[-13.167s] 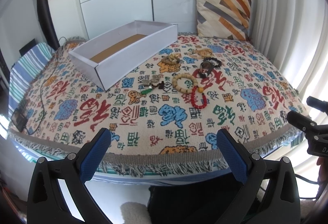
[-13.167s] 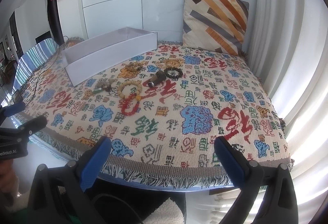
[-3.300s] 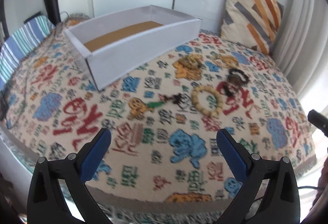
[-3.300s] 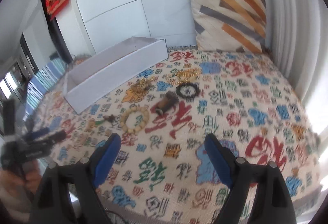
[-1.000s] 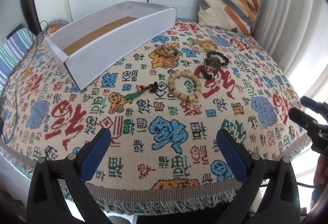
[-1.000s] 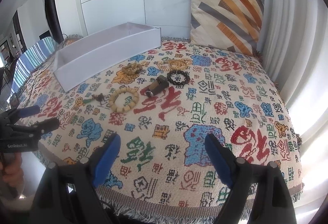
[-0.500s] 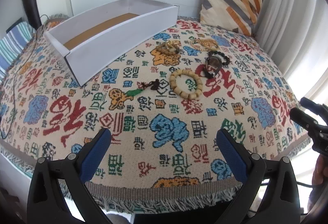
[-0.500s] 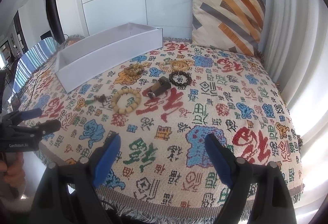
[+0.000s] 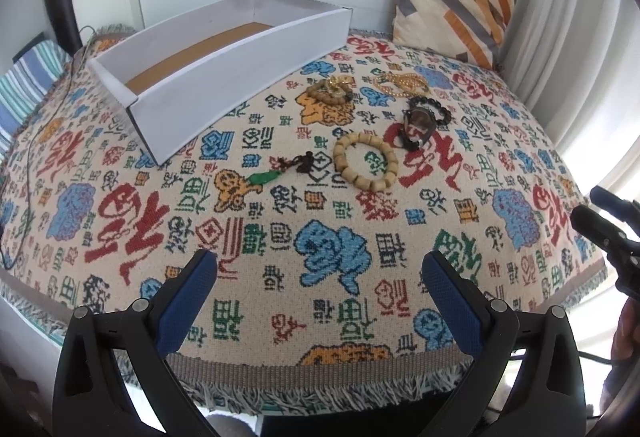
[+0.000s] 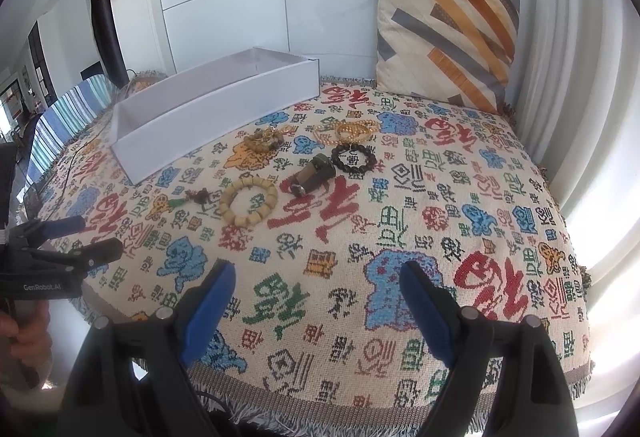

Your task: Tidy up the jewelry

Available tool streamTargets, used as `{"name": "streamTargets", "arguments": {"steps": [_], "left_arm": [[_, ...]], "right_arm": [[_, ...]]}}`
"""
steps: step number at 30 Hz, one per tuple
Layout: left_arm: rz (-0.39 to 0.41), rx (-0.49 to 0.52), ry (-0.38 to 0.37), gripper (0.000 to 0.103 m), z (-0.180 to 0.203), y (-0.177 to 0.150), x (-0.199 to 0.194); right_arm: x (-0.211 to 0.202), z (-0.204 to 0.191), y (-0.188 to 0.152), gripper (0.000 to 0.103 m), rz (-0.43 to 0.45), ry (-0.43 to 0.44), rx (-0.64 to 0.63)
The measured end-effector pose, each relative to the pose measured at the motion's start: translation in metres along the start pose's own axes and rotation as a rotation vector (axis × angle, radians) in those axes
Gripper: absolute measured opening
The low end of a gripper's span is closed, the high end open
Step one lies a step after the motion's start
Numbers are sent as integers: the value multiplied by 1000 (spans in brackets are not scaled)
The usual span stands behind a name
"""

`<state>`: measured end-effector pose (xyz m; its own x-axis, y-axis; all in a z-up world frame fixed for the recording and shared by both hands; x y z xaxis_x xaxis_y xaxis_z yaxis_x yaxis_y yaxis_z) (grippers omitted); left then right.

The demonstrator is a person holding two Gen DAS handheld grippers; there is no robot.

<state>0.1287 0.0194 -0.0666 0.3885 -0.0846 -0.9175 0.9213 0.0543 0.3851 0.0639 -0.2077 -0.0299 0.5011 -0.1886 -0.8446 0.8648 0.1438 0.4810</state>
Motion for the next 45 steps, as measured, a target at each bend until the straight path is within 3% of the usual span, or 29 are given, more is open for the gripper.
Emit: {"name": "streamTargets", "arguments": {"steps": [36,40,45], "left_arm": [[-17,-19,6,102,-11,-6,1],[-6,-103,8,102,-42,-5,-1],[-49,-191,6,102,-70,-8,10]], "right_arm": [[2,1,-5,86,-12,14,12],[-3,1,-6,86,1,9,12],[4,9,-11,86,-16,19,41]]}}
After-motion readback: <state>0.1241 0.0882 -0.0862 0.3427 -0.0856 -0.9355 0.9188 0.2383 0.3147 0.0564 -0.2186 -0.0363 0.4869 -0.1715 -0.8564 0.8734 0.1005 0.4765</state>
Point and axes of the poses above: each gripper's, at about its wrist camera, not at the fingertips, and x roughly the way its jaws point, z to its right, y to its top, the point moved 3 cm from there along x, roughly the way its jaws point, and after that the axes turned 14 degrees about -z, right-handed, at the moved point
